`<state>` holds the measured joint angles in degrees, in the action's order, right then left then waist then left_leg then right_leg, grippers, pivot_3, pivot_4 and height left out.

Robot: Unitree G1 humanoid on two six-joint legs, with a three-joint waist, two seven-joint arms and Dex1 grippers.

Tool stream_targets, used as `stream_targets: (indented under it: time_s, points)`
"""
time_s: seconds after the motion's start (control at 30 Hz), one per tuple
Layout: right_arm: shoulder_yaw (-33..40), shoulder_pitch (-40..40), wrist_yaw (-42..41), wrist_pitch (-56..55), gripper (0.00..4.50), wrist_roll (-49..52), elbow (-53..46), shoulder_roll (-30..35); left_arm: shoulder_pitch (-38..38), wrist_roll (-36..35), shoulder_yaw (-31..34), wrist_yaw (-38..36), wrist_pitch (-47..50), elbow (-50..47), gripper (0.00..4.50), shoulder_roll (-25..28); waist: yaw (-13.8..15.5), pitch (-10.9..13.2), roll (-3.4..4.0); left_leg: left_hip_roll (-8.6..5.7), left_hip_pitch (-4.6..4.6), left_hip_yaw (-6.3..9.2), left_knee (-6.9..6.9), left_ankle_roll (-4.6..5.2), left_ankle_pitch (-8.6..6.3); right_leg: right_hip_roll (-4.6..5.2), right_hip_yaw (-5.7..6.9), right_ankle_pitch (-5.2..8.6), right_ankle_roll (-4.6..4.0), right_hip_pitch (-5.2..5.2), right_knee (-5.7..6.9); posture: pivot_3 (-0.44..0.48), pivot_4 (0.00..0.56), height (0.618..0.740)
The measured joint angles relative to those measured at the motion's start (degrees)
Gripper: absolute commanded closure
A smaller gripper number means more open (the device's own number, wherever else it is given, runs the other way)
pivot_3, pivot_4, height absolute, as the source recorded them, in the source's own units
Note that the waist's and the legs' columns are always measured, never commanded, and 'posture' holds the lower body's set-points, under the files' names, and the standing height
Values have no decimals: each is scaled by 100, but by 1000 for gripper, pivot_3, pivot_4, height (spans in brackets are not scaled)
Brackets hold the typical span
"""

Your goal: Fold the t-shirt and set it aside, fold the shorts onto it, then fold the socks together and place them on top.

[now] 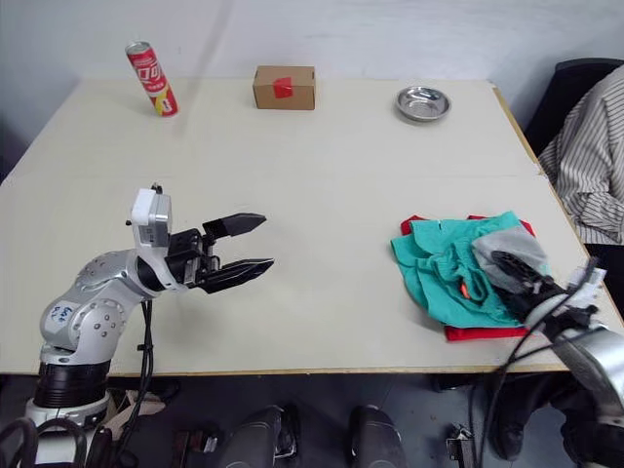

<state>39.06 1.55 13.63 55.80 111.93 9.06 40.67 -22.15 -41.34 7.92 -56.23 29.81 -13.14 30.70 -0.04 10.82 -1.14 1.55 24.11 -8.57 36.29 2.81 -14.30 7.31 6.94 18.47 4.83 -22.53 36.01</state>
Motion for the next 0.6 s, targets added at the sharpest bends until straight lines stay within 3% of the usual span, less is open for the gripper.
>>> stream_targets:
  time_s: [0.03,0.1,0.23,0.33,0.37,0.43,0.47,0.6]
  points:
    - [103,-177,-103,245,43,-1,1,300,19,19,3,-9,-7,9,0,74,15,0,0,-1,0,0,1,3,0,1,-1,-1,1,1,-1,0,150,740]
    - [324,-616,-540,737,13,-64,-11,911,48,51,27,-44,-28,40,0,199,25,0,1,0,-1,0,1,8,-3,1,-2,-3,3,4,-5,0,150,740]
    - [734,-2076,-2911,1200,13,-1994,-970,2228,456,77,222,-191,-25,58,0,596,7,-4,11,11,-4,-2,-10,11,-12,-11,-4,-3,2,1,-16,0,150,740]
    - [715,-2562,-4774,146,13,-3752,-1463,2455,811,275,406,-211,-292,75,0,743,-4,-6,2,23,-3,-2,-8,14,-24,-30,-6,-8,1,1,-26,0,150,740]
    - [512,-2555,-5556,-732,13,-4518,-1593,2472,1056,462,518,-208,-523,96,0,864,-19,-6,3,24,-5,-7,-9,8,-27,-34,-13,-9,2,-3,-27,0,150,740]
    - [-165,-2286,-6860,-2594,13,-5908,-1826,2501,1612,996,803,-180,-1166,357,0,1082,-51,-6,5,39,-27,-24,-17,-29,-43,-55,-32,-8,2,3,-33,0,150,740]
    - [-800,-1746,-7355,-3497,13,-6595,-1866,2453,1909,1334,933,-136,-1544,519,0,1187,-87,-2,-3,54,-38,-32,-21,-64,-43,-65,-36,-9,0,7,-38,0,150,740]
    - [-2541,361,-8101,-4826,13,-7552,-1780,1455,2456,1934,1129,-10,-2302,744,0,1246,-92,10,-12,66,-35,-29,-22,-85,-35,-62,-35,-15,-33,0,-37,0,150,740]
